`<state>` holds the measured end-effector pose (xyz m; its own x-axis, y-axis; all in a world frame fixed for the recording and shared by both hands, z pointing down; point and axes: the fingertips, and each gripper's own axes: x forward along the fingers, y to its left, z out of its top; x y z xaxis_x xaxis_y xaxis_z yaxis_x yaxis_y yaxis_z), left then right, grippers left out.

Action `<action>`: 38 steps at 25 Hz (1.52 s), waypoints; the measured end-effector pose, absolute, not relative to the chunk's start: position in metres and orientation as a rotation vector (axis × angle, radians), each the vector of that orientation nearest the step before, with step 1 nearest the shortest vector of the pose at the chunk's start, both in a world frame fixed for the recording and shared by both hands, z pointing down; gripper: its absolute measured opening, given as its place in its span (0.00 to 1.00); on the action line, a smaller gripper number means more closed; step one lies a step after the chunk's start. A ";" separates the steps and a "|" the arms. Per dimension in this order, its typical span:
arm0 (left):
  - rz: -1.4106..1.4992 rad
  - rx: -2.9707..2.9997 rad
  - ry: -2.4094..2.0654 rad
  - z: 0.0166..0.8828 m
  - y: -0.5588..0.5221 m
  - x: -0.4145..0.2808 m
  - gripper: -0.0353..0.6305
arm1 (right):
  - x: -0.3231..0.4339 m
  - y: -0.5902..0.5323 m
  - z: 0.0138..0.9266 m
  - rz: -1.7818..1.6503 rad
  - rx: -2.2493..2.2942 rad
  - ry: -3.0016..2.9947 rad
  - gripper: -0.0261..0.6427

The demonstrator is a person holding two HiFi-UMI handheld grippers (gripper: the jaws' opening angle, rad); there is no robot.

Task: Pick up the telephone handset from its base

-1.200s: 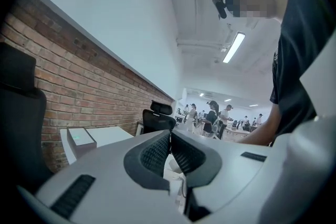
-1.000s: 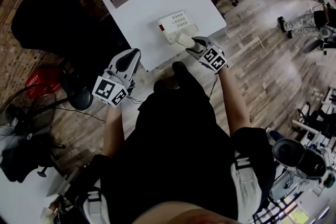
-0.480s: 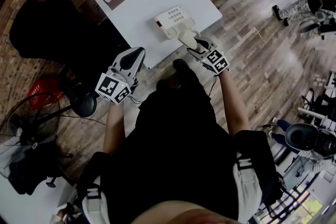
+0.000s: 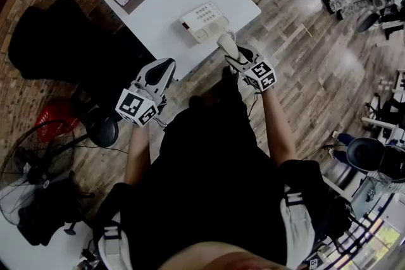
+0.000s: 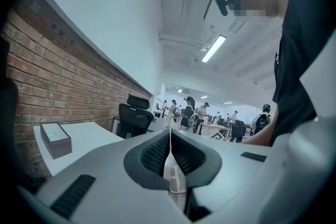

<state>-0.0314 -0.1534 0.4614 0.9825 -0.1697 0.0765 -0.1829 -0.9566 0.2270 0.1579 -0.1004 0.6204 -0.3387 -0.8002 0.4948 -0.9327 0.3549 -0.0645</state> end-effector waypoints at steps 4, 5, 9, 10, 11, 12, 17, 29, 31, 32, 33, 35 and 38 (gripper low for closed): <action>0.095 2.915 -0.215 0.460 -0.148 -0.025 0.09 | 0.164 -0.093 0.619 0.473 1.579 -2.238 0.36; 0.096 2.916 -0.209 0.459 -0.147 -0.023 0.09 | 0.166 -0.093 0.617 0.464 1.598 -2.243 0.36; 0.077 2.902 -0.194 0.457 -0.142 -0.017 0.09 | 0.167 -0.087 0.607 0.452 1.640 -2.249 0.36; 0.080 2.908 -0.185 0.457 -0.139 -0.016 0.09 | 0.167 -0.085 0.604 0.448 1.646 -2.247 0.36; 0.085 2.914 -0.179 0.457 -0.137 -0.016 0.09 | 0.165 -0.083 0.601 0.441 1.654 -2.247 0.36; 0.087 2.916 -0.176 0.458 -0.136 -0.016 0.09 | 0.164 -0.081 0.596 0.433 1.665 -2.248 0.36; 0.095 2.904 -0.169 0.462 -0.132 -0.013 0.09 | 0.159 -0.074 0.578 0.399 1.708 -2.267 0.36; 0.096 2.904 -0.149 0.462 -0.128 -0.006 0.09 | 0.156 -0.064 0.552 0.498 1.848 -2.402 0.36; 0.095 2.903 -0.147 0.463 -0.128 -0.006 0.09 | 0.155 -0.065 0.549 0.506 1.859 -2.422 0.36; 0.095 2.903 -0.146 0.464 -0.128 -0.006 0.09 | 0.155 -0.066 0.547 0.502 1.860 -2.426 0.36; 0.093 2.903 -0.145 0.464 -0.129 -0.007 0.09 | 0.154 -0.066 0.545 0.495 1.860 -2.428 0.36; 0.090 2.901 -0.147 0.464 -0.129 -0.007 0.09 | 0.153 -0.067 0.541 0.478 1.860 -2.430 0.36; 0.092 2.900 -0.151 0.463 -0.131 -0.007 0.09 | 0.154 -0.068 0.533 0.459 1.864 -2.439 0.36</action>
<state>-0.0071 -0.1308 0.4634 0.9927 -0.0950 0.0745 -0.1098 -0.9670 0.2300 0.1545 -0.0677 0.5331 -0.2785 -0.9378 0.2073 -0.9490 0.2355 -0.2095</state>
